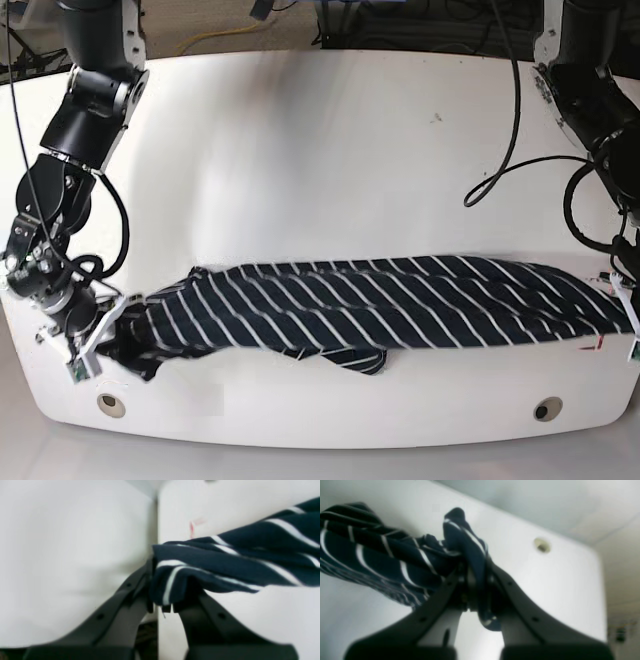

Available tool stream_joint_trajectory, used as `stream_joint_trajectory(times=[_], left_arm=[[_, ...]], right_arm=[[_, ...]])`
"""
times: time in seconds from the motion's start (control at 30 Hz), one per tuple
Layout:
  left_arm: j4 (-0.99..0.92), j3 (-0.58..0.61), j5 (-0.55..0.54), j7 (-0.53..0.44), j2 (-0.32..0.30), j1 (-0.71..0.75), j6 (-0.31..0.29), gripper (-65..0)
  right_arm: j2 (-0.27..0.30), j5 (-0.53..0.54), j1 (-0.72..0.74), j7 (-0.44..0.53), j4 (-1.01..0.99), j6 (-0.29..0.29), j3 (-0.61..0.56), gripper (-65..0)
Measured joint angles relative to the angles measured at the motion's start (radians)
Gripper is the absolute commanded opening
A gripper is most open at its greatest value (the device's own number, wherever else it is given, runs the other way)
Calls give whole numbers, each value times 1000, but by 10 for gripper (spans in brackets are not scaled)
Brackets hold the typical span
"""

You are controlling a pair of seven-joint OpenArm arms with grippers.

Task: Fold the T-shirt properly
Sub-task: 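Swing the held shirt through the air and lay it flat, then pull the shirt edge taut between both grippers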

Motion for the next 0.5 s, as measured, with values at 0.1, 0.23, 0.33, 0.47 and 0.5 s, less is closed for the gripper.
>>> stream_joint_trajectory(times=[0.1, 0.23, 0.33, 0.47, 0.5], left_arm=[[0, -37, 19, -69, 6, 111, 3, -650], [-3, -41, 8, -98, 16, 242, 0, -650], [-3, -41, 10, -105, 14, 317, 3, -650], [-5, -43, 12, -103, 14, 410, 3, -650], [-5, -43, 11, -104, 14, 429, 4, -650]], right_arm=[[-48, -7, -112, -6, 29, -2, 44, -650], [-102, -7, -241, -4, 73, 0, 99, -650], [-135, -8, -307, 0, 88, -2, 144, -650], [-178, -9, -391, -5, 98, -1, 201, -650], [-187, -11, -411, -6, 100, -4, 212, -650]])
